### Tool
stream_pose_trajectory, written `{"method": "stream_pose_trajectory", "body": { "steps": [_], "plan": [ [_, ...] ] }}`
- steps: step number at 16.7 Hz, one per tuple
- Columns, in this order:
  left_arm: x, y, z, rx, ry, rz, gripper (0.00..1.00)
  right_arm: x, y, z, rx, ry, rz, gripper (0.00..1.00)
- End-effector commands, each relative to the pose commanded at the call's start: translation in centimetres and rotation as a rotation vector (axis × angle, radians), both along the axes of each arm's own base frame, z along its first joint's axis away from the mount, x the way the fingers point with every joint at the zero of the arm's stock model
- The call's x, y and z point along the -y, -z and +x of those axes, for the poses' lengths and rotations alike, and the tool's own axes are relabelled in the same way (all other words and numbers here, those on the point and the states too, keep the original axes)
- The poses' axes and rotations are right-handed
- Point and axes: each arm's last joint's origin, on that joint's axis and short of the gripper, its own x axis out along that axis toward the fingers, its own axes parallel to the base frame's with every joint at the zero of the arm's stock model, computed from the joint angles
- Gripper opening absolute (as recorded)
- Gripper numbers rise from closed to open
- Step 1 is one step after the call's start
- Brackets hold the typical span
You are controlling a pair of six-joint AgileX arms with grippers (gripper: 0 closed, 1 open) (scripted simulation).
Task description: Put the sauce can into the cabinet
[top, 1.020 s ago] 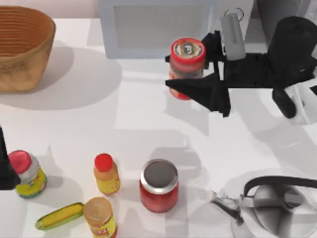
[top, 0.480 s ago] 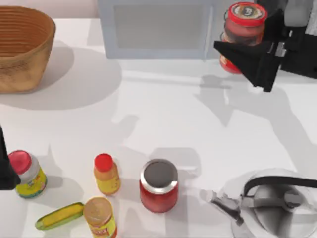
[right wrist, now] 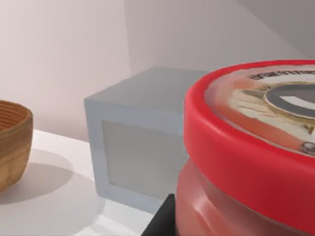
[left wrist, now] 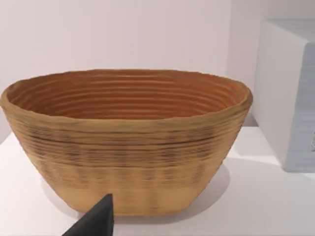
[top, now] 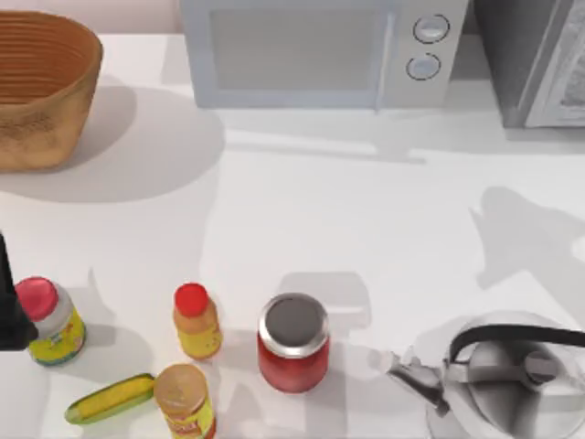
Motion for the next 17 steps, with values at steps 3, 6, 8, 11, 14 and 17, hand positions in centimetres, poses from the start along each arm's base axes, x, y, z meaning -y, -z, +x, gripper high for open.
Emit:
{"method": "stream_pose_trajectory", "body": {
  "steps": [3, 6, 8, 11, 14, 17],
  "plan": [
    [0.0, 0.0, 0.0, 0.0, 0.0, 0.0, 1.0, 1.3, 2.9, -4.2, 0.025, 0.213, -0.016, 0.0],
    [0.0, 0.0, 0.0, 0.0, 0.0, 0.0, 1.0, 2.1, 6.4, -6.1, 0.019, 0.386, -0.033, 0.0],
    [0.0, 0.0, 0.0, 0.0, 0.0, 0.0, 1.0, 2.4, 8.2, -6.7, 0.014, 0.464, -0.042, 0.0],
    [0.0, 0.0, 0.0, 0.0, 0.0, 0.0, 1.0, 2.6, 9.5, -6.9, 0.01, 0.516, -0.048, 0.0],
    [0.0, 0.0, 0.0, 0.0, 0.0, 0.0, 1.0, 2.6, 9.6, -6.9, 0.01, 0.518, -0.049, 0.0],
    [0.0, 0.0, 0.0, 0.0, 0.0, 0.0, 1.0, 2.6, 9.6, -6.9, 0.008, 0.514, -0.047, 0.0]
  ]
}}
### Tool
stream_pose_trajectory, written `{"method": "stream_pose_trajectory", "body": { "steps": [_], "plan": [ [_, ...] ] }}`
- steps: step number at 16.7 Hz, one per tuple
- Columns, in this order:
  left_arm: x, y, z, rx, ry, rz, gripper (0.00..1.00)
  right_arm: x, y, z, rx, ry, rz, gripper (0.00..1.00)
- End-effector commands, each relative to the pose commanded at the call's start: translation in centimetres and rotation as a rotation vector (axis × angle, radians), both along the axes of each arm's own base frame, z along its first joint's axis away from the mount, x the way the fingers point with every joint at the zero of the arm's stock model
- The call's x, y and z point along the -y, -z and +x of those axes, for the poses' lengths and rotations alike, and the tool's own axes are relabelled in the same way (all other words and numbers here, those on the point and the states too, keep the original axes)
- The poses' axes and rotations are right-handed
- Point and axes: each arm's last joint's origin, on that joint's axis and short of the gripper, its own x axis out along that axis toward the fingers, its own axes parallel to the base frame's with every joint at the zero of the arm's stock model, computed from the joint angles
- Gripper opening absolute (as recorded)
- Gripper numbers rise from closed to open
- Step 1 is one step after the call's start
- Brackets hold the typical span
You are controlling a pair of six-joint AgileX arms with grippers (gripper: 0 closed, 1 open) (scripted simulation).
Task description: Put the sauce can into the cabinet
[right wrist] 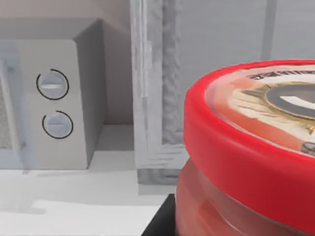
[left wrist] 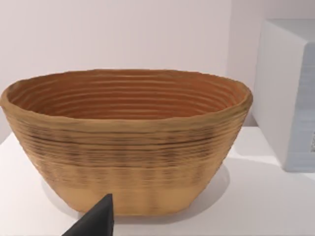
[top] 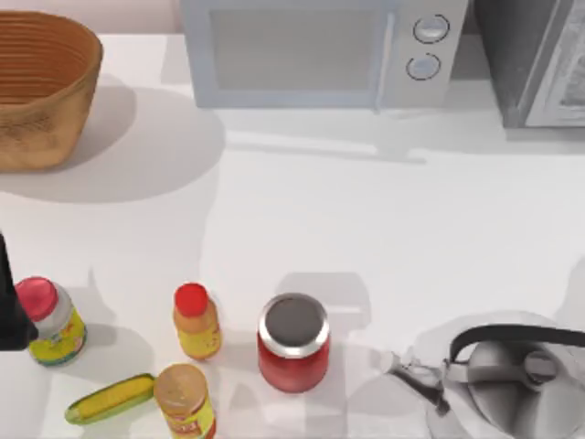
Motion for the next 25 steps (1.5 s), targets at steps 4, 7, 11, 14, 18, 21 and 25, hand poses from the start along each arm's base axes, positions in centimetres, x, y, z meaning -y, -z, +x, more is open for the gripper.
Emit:
{"method": "stream_pose_trajectory", "body": {
  "steps": [4, 7, 11, 14, 18, 21, 25],
  "plan": [
    [0.0, 0.0, 0.0, 0.0, 0.0, 0.0, 1.0, -0.2, -2.5, 0.1, -0.028, -0.011, -0.004, 0.0],
    [0.0, 0.0, 0.0, 0.0, 0.0, 0.0, 1.0, -0.4, -7.1, 0.6, -0.054, -0.014, -0.01, 0.0],
    [0.0, 0.0, 0.0, 0.0, 0.0, 0.0, 1.0, -1.0, -16.1, 2.4, -0.057, -0.008, -0.018, 0.0],
    [0.0, 0.0, 0.0, 0.0, 0.0, 0.0, 1.0, -1.6, -23.3, 4.7, -0.037, -0.004, -0.019, 0.0],
    [0.0, 0.0, 0.0, 0.0, 0.0, 0.0, 1.0, -2.7, -31.1, 8.2, -0.006, 0.002, -0.011, 0.0],
    [0.0, 0.0, 0.0, 0.0, 0.0, 0.0, 1.0, -3.6, -34.5, 10.8, 0.003, 0.002, -0.005, 0.0],
    [0.0, 0.0, 0.0, 0.0, 0.0, 0.0, 1.0, -4.6, -36.6, 13.5, 0.001, 0.0, -0.001, 0.0]
  ]
}}
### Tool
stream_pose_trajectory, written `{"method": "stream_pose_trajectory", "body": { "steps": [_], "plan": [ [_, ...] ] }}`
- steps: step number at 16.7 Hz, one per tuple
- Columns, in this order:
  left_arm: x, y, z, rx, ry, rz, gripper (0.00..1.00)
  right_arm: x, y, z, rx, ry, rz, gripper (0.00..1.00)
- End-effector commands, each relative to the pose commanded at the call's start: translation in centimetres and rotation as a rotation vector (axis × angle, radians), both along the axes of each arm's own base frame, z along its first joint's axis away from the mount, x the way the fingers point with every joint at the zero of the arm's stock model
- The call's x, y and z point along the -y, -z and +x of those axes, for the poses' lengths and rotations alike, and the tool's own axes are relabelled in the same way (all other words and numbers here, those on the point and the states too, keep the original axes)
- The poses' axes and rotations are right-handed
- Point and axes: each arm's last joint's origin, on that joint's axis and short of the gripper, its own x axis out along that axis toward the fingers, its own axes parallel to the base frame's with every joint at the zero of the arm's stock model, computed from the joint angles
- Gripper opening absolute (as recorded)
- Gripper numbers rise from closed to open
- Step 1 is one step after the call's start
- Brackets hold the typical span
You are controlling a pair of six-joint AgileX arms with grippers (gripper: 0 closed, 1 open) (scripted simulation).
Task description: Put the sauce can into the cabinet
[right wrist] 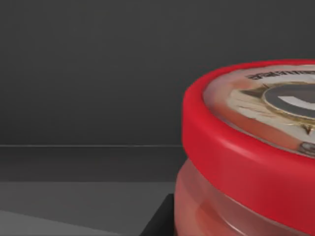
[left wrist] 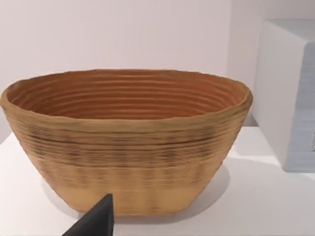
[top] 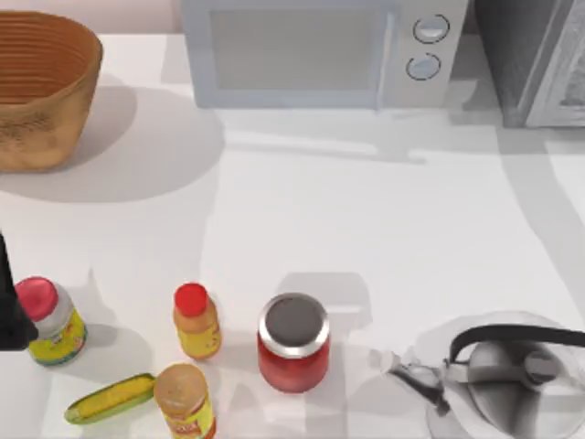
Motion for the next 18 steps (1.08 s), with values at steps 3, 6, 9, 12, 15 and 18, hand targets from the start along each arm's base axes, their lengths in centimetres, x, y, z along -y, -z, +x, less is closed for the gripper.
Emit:
{"method": "stream_pose_trajectory", "body": {
  "steps": [3, 6, 9, 12, 15, 18],
  "plan": [
    [0.0, 0.0, 0.0, 0.0, 0.0, 0.0, 1.0, -0.2, -0.4, 0.6, 0.0, 0.0, 0.001, 0.0],
    [0.0, 0.0, 0.0, 0.0, 0.0, 0.0, 1.0, -0.2, -0.4, 0.6, 0.0, 0.0, 0.001, 0.0],
    [0.0, 0.0, 0.0, 0.0, 0.0, 0.0, 1.0, 0.0, -0.5, 0.9, 0.005, 0.009, 0.004, 0.0],
    [0.0, 0.0, 0.0, 0.0, 0.0, 0.0, 1.0, -0.1, -0.9, 3.5, 0.017, 0.01, 0.008, 0.0],
    [0.0, 0.0, 0.0, 0.0, 0.0, 0.0, 1.0, -0.4, -0.6, 7.3, 0.008, 0.002, 0.009, 0.0],
    [0.0, 0.0, 0.0, 0.0, 0.0, 0.0, 1.0, -0.6, 0.6, 11.0, -0.018, -0.004, 0.003, 0.0]
  ]
}}
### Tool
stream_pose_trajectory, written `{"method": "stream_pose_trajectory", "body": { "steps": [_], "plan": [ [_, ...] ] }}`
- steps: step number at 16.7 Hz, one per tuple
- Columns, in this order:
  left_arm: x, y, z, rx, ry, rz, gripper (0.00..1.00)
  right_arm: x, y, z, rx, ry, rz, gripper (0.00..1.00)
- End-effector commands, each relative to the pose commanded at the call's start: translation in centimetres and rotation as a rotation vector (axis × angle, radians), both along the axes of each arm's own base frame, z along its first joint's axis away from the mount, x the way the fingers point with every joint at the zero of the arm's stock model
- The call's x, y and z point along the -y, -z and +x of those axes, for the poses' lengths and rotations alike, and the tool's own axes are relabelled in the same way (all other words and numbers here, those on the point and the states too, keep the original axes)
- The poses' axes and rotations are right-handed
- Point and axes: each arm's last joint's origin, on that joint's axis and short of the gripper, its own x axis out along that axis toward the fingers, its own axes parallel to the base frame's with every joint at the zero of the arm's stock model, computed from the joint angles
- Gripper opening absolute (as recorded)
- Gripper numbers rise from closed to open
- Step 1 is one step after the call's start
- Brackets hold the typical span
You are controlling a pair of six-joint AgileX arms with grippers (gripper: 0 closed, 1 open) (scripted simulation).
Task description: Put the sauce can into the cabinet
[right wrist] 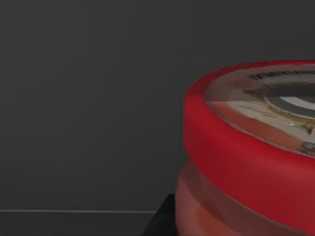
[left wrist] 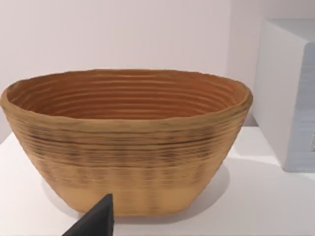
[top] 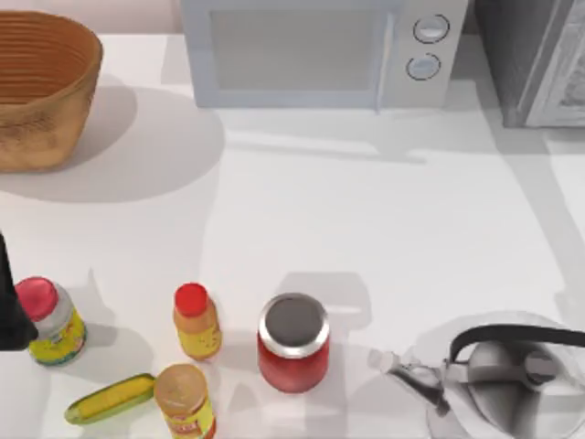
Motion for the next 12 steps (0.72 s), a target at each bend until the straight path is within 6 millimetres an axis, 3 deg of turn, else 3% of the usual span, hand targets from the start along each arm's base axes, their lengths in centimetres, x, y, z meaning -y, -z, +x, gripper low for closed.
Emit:
{"method": "stream_pose_trajectory", "body": {
  "steps": [2, 4, 9, 12],
  "plan": [
    [0.0, 0.0, 0.0, 0.0, 0.0, 0.0, 1.0, 0.0, 0.8, 2.7, -0.007, -0.001, -0.003, 0.0],
    [0.0, 0.0, 0.0, 0.0, 0.0, 0.0, 1.0, 0.3, 1.0, 4.1, 0.008, 0.002, -0.001, 0.0],
    [0.0, 0.0, 0.0, 0.0, 0.0, 0.0, 1.0, 0.6, 1.0, 4.5, 0.018, 0.007, 0.0, 0.0],
    [0.0, 0.0, 0.0, 0.0, 0.0, 0.0, 1.0, 0.6, 1.0, 4.5, 0.018, 0.007, 0.0, 0.23]
  ]
}}
